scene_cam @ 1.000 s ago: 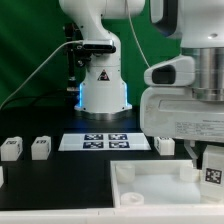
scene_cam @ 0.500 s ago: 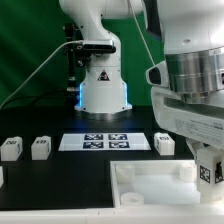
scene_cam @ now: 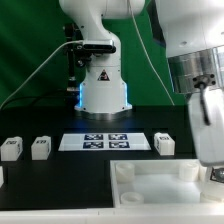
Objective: Assemble one leg
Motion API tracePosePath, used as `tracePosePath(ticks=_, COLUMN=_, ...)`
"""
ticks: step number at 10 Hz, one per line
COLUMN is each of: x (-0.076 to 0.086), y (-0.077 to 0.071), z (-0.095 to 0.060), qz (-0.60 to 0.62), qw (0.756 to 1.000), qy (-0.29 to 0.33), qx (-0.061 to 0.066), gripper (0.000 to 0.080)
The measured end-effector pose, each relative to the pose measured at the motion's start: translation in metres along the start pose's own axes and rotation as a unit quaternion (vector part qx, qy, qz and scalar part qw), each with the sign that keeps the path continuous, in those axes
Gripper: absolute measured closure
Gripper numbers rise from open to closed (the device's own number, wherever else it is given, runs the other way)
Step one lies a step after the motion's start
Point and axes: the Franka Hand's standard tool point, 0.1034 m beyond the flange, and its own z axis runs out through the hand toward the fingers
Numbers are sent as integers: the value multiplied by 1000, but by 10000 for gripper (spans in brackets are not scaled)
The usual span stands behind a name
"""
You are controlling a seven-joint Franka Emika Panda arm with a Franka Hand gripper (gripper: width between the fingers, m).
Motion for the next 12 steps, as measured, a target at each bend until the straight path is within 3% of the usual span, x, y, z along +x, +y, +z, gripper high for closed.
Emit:
tracePosePath(ticks=1, x=0, y=0, z=0, qz=-14, qw=1000, qy=0, qx=0, gripper=425)
tracePosePath(ticks=2, x=-2, y=2, z=1, qz=-28, qw=1000, qy=0, qx=-2, gripper=425)
tracePosePath(ticks=3, x=-5, y=5, z=1, qz=-81, qw=997, qy=0, qx=-6, gripper=243)
tracePosePath(ticks=4, x=-8, y=7, z=2, qz=-147, qw=989, qy=0, qx=-8, gripper=166)
tracePosePath(ticks=6, x=-11, y=17, z=4, qz=-287, qw=957, qy=10, qx=-33, gripper=155)
tracePosePath(ticks=10, x=-9, y=14, z=3, qz=-458, qw=888, qy=4, qx=-31, gripper=150)
tracePosePath(ticks=12, x=8, y=1, z=-4, qz=-610, qw=791, qy=5, qx=-41, gripper=150)
